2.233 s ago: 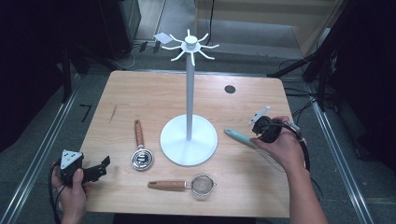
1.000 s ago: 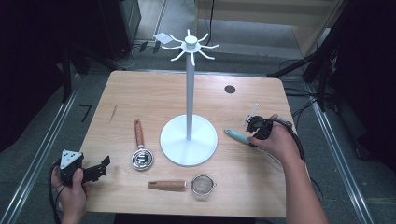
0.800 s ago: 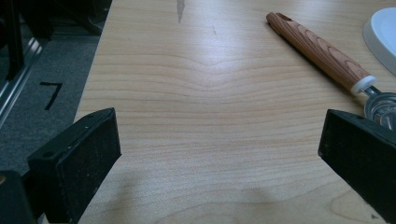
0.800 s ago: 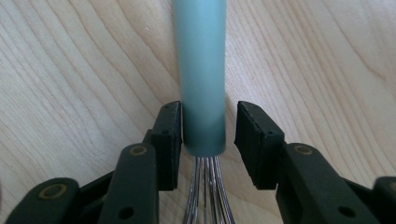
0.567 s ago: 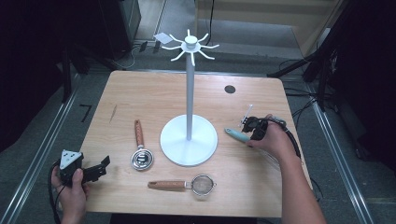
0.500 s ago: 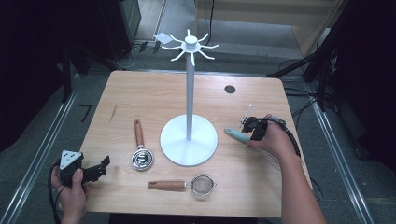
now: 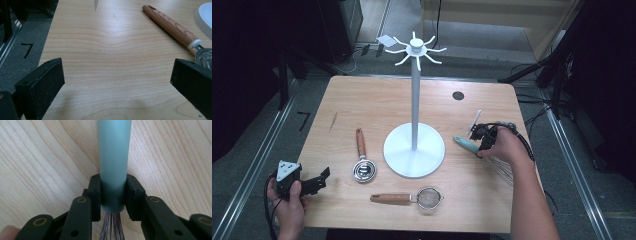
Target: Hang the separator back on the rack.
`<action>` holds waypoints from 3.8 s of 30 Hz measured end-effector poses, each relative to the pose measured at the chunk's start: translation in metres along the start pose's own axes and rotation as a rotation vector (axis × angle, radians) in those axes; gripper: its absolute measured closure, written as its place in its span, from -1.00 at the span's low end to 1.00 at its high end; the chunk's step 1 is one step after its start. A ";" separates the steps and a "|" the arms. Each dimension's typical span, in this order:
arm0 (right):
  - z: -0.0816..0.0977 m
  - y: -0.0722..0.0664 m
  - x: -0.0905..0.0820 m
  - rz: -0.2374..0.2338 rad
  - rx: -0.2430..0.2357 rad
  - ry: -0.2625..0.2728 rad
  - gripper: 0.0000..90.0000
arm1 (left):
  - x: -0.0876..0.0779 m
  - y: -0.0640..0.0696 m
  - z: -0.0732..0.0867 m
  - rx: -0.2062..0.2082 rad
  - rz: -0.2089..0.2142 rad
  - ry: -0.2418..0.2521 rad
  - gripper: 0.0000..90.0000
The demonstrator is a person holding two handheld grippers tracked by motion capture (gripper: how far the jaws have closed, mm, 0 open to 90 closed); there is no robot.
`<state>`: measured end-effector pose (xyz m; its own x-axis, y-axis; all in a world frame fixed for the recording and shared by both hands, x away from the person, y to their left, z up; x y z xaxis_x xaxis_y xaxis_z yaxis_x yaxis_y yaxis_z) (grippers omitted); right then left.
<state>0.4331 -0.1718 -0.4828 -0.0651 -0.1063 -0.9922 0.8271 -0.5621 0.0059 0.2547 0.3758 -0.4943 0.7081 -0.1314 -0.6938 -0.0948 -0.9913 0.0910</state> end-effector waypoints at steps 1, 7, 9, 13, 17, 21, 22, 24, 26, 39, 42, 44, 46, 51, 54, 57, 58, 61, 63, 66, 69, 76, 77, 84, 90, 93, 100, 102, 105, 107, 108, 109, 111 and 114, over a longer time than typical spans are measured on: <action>0.000 0.000 0.000 -0.003 0.005 0.001 0.58 | 0.000 0.000 0.000 0.000 0.002 -0.001 -1.00; 0.000 0.000 0.000 -0.002 0.005 -0.004 0.58 | 0.000 0.000 0.000 0.000 0.004 -0.005 -1.00; 0.001 0.000 0.000 -0.002 0.013 0.007 0.59 | 0.000 -0.001 0.000 -0.004 0.004 -0.006 -1.00; 0.002 0.001 0.000 0.002 0.014 0.025 0.59 | 0.001 -0.001 -0.001 -0.005 0.002 -0.010 -1.00; 0.006 0.001 0.000 0.023 0.018 0.050 0.59 | 0.001 -0.001 -0.001 -0.003 0.002 -0.015 -1.00; 0.013 -0.002 -0.005 0.033 0.038 0.105 0.59 | 0.001 -0.001 -0.001 -0.006 0.002 -0.010 -1.00; 0.014 -0.002 -0.006 0.041 0.050 0.124 0.59 | 0.001 0.000 -0.001 -0.005 0.002 -0.008 -1.00; 0.018 -0.003 -0.012 0.031 0.068 0.179 0.59 | 0.001 0.000 -0.001 -0.005 0.003 -0.008 -1.00; 0.021 -0.005 -0.017 0.021 0.083 0.218 0.59 | 0.001 -0.001 -0.001 -0.005 0.002 -0.008 -1.00; 0.031 -0.023 -0.050 -0.013 0.093 0.486 0.59 | 0.001 0.000 -0.001 -0.002 0.000 -0.010 -1.00; 0.033 -0.026 -0.056 -0.012 0.104 0.533 0.59 | 0.001 0.000 -0.001 -0.004 0.001 -0.009 -1.00; 0.036 -0.030 -0.065 -0.042 0.114 0.616 0.59 | 0.001 0.000 -0.001 -0.003 0.001 -0.010 -1.00; 0.036 -0.032 -0.068 -0.046 0.119 0.641 0.59 | 0.001 0.000 -0.001 -0.004 0.001 -0.010 -1.00; 0.041 -0.044 -0.081 -0.055 0.124 0.788 0.59 | 0.001 0.000 -0.001 -0.002 -0.002 -0.010 -1.00; 0.042 -0.050 -0.085 -0.052 0.130 0.838 0.59 | 0.001 0.000 -0.001 0.000 -0.004 -0.011 -1.00; 0.044 -0.059 -0.094 -0.056 0.134 0.938 0.59 | 0.001 0.000 -0.001 0.000 -0.003 -0.013 -1.00; 0.044 -0.062 -0.096 -0.050 0.137 0.960 0.59 | 0.001 0.000 -0.001 -0.001 -0.003 -0.012 -1.00; 0.042 -0.071 -0.104 -0.047 0.130 1.014 0.59 | 0.001 0.000 -0.001 0.000 -0.003 -0.012 -1.00; 0.040 -0.077 -0.108 -0.044 0.124 1.050 0.59 | 0.001 0.000 -0.001 0.000 -0.003 -0.012 -1.00; 0.037 -0.085 -0.115 -0.042 0.124 1.094 0.59 | 0.001 0.000 -0.001 -0.004 0.003 -0.014 -1.00; 0.035 -0.091 -0.121 -0.048 0.130 1.132 0.59 | 0.001 -0.001 -0.001 -0.006 0.003 -0.008 -1.00; 0.034 -0.100 -0.131 -0.061 0.136 1.237 0.58 | 0.001 0.000 -0.001 -0.004 -0.003 -0.010 -1.00; 0.034 -0.100 -0.132 -0.058 0.136 1.244 0.58 | 0.001 0.000 -0.001 -0.002 -0.004 -0.011 -1.00; 0.033 -0.108 -0.144 -0.057 0.140 1.305 0.58 | 0.001 0.000 -0.001 -0.003 0.004 -0.008 -1.00; 0.028 -0.117 -0.155 -0.051 0.127 1.354 0.58 | 0.001 0.000 -0.001 -0.001 0.000 -0.010 -1.00; 0.027 -0.121 -0.160 -0.043 0.123 1.374 0.58 | 0.001 0.000 -0.001 -0.002 -0.001 -0.010 -1.00; 0.024 -0.126 -0.173 -0.038 0.108 1.418 0.58 | 0.001 0.000 -0.001 -0.003 0.004 -0.009 -1.00; 0.022 -0.127 -0.176 -0.032 0.104 1.429 0.58 | 0.001 0.000 -0.001 -0.001 0.003 -0.011 -1.00; 0.021 -0.128 -0.178 -0.039 0.105 1.445 0.58 | 0.001 0.000 -0.001 -0.001 0.004 -0.012 -1.00; 0.022 -0.128 -0.180 -0.037 0.104 1.464 0.58 | 0.001 -0.001 -0.001 -0.002 0.004 -0.010 -1.00; 0.022 -0.128 -0.180 -0.037 0.104 1.464 0.58 | 0.001 -0.001 -0.001 -0.002 0.004 -0.010 -1.00; 0.022 -0.128 -0.181 -0.032 0.119 1.473 0.58 | 0.001 -0.001 -0.001 -0.001 0.004 -0.011 -1.00; 0.023 -0.127 -0.184 -0.041 0.130 1.489 0.59 | 0.001 -0.001 -0.001 -0.002 0.005 -0.010 -1.00; 0.024 -0.127 -0.186 -0.050 0.133 1.496 0.59 | 0.001 0.000 -0.001 -0.003 0.004 -0.010 -1.00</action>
<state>0.3270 -0.1006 -0.2960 0.5917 0.7815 -0.1980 0.7807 -0.6167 -0.1011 0.2561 0.3761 -0.4947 0.7007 -0.1356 -0.7004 -0.0955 -0.9908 0.0962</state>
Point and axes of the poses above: each handheld gripper's, and its own axes: x roughly forward along the jaws, z roughly out of its underside, y roughly to its right, the point moved 2 cm from there along x, roughly forward along the jaws, and after that the axes turned 10 degrees about -y, right-handed, at the moved point
